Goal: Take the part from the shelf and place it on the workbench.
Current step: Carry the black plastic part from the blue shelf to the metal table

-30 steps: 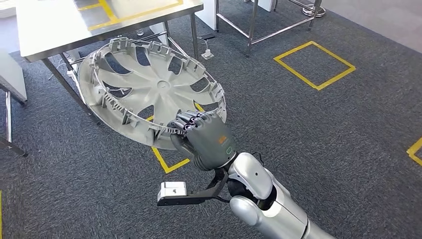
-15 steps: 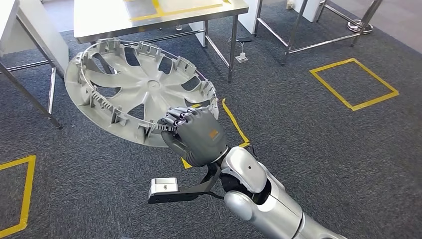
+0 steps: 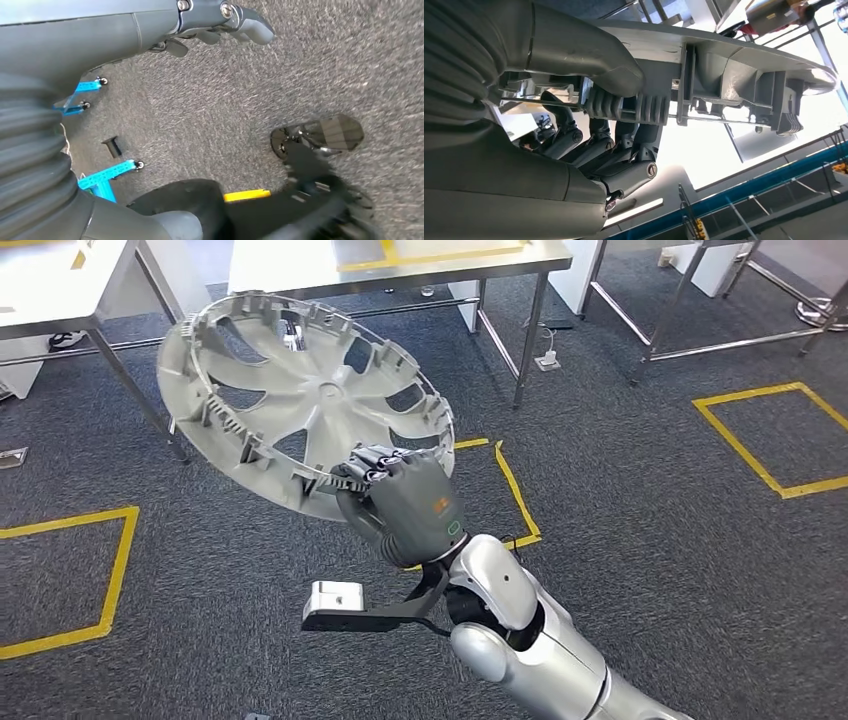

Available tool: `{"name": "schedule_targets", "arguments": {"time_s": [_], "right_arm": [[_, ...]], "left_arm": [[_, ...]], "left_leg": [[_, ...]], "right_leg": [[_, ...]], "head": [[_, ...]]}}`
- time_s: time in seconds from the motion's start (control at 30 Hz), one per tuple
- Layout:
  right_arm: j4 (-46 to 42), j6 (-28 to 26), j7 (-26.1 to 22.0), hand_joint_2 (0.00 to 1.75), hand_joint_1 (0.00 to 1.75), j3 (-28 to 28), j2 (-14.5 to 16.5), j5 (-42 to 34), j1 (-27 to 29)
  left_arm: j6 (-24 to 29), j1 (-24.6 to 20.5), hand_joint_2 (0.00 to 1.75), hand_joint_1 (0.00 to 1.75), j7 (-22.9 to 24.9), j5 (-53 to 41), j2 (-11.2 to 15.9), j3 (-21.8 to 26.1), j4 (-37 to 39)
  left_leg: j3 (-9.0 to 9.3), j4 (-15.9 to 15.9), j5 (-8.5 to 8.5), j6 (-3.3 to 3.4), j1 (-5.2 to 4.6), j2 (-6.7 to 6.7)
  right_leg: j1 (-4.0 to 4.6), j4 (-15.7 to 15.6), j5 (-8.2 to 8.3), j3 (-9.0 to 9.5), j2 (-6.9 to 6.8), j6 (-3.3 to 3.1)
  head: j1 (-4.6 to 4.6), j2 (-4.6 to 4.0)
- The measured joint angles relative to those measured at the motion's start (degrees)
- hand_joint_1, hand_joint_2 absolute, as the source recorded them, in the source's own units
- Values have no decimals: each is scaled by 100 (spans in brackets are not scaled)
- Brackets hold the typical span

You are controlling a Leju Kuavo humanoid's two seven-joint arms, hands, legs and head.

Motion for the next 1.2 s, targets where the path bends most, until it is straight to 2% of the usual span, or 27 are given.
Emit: {"name": "schedule_targets", "arguments": {"time_s": [0.03,0.07,0.13,0.2,0.27,0.3,0.33,0.37,0.4,0.47,0.5,0.57,0.63,0.7,0.73,0.8,0.83,0.87,0.93,0.97,1.0,1.03,1.1,1.13,1.17,1.2], "right_arm": [[-25,-6,-36,175,175,-42,-39,11,38],[-36,-10,-79,175,175,-68,-72,7,61],[-38,-24,-162,175,175,-97,-118,-31,78],[-24,-61,-223,175,175,-121,-138,-94,86],[10,-129,-293,175,175,-156,-162,-199,108],[33,-160,-327,175,175,-171,-173,-258,125],[58,-180,-349,175,175,-185,-181,-311,142],[85,-190,-362,175,175,-200,-185,-350,153],[111,-197,-364,175,175,-221,-186,-382,157],[156,-223,-366,175,175,-265,-187,-443,130],[175,-245,-372,175,175,-280,-187,-469,103],[207,-290,-392,175,175,-298,-187,-501,53],[236,-314,-400,175,175,-308,-187,-534,33],[259,-331,-394,175,175,-318,-187,-571,31],[266,-346,-393,175,175,-325,-188,-583,37],[270,-375,-392,175,175,-347,-192,-600,54],[271,-388,-394,175,175,-358,-197,-606,53],[271,-395,-397,175,175,-371,-206,-609,48],[272,-405,-404,175,175,-387,-233,-615,39],[272,-406,-405,175,175,-392,-245,-621,45],[274,-405,-403,175,175,-392,-255,-627,54],[276,-403,-399,175,175,-392,-263,-637,62],[286,-400,-390,175,175,-393,-278,-652,79],[293,-400,-393,175,175,-393,-286,-659,86],[300,-399,-396,175,175,-394,-292,-662,97],[306,-399,-399,175,175,-398,-300,-666,113]], "left_arm": [[-18,-24,175,0,5,-12,11,-1,0],[-38,-40,175,0,11,-17,22,-1,1],[-70,-46,175,0,27,-22,46,-2,3],[-75,-51,175,0,43,-22,66,-2,6],[-74,-68,175,0,63,-22,77,-2,6],[-69,-74,175,0,81,-22,80,-2,6],[-60,-76,175,0,107,-22,81,-2,6],[-44,-76,175,0,141,-22,81,-2,7],[-24,-76,175,0,179,-25,82,-2,7],[3,-91,175,0,257,-46,85,-2,7],[8,-106,175,0,284,-62,87,-2,7],[8,-138,175,0,323,-92,107,-2,7],[8,-158,175,0,348,-112,137,-2,7],[8,-165,175,0,361,-121,167,-2,7],[8,-169,175,0,367,-124,183,-2,7],[8,-172,175,0,378,-129,207,-2,7],[8,-175,175,0,384,-131,219,-2,7],[8,-177,175,0,386,-133,228,-2,7],[8,-176,175,0,387,-135,244,-2,9],[7,-168,175,0,387,-136,245,-2,11],[6,-157,175,0,387,-136,243,-2,14],[5,-147,175,0,388,-136,239,-2,17],[4,-141,175,0,388,-136,244,-2,20],[4,-145,175,0,390,-136,258,-2,20],[5,-145,175,0,391,-137,272,-2,20],[6,-141,175,0,393,-137,284,-2,20]], "left_leg": [[98,-190,29,47,-15,50],[114,-242,5,101,-33,56],[96,-247,25,196,-32,-35],[97,-263,45,272,-12,-104],[95,-269,56,324,1,-173],[91,-268,57,339,-2,-210],[89,-267,57,342,-6,-250],[89,-265,57,343,-9,-290],[90,-262,58,341,-11,-327],[91,-255,62,329,-12,-389],[83,-246,65,308,-22,-412],[59,-235,64,272,-41,-438],[49,-238,61,260,-53,-438],[76,-334,72,295,-71,-429],[127,-439,81,327,-83,-425],[344,-732,148,405,-58,-419],[460,-831,175,428,-33,-415],[540,-895,203,438,-3,-411],[577,-914,203,405,42,-406],[576,-905,190,359,79,-406],[576,-886,168,298,128,-411],[574,-847,133,220,193,-420],[547,-685,9,18,328,-446],[511,-571,-78,-88,371,-454],[465,-478,-160,-180,389,-458],[448,-416,-226,-252,391,-458]], "right_leg": [[17,13,-12,-1,-38,30],[33,16,-16,-2,-70,60],[33,14,-23,8,-103,123],[6,183,-152,-54,72,188],[-11,794,-482,-338,330,229],[-11,1193,-652,-537,392,236],[-9,1515,-751,-708,412,238],[-7,1648,-734,-796,417,230],[-7,1544,-603,-769,419,213],[-4,820,-185,-459,438,155],[7,447,-36,-293,451,128],[18,63,70,-140,472,114],[10,17,80,-140,473,136],[-11,-14,141,-112,473,159],[-22,-24,220,-89,473,175],[-17,22,314,-74,476,193],[-15,97,258,-115,482,208],[-20,281,112,-218,486,223],[-63,874,-232,-560,490,281],[-104,1127,-332,-720,488,328],[-154,1216,-329,-796,484,387],[-215,1092,-209,-758,480,472],[-346,459,134,-465,501,661],[-379,220,135,-367,521,681],[-389,127,90,-327,535,636],[-381,180,-20,-354,549,539]], "head": [[-1,0],[1,0],[8,0],[22,0],[54,0],[67,0],[73,0],[76,0],[80,0],[92,0],[95,0],[94,0],[93,0],[91,0],[88,0],[86,0],[94,0],[108,0],[136,0],[144,0],[145,0],[145,0],[160,0],[193,0],[220,0],[238,0]]}}
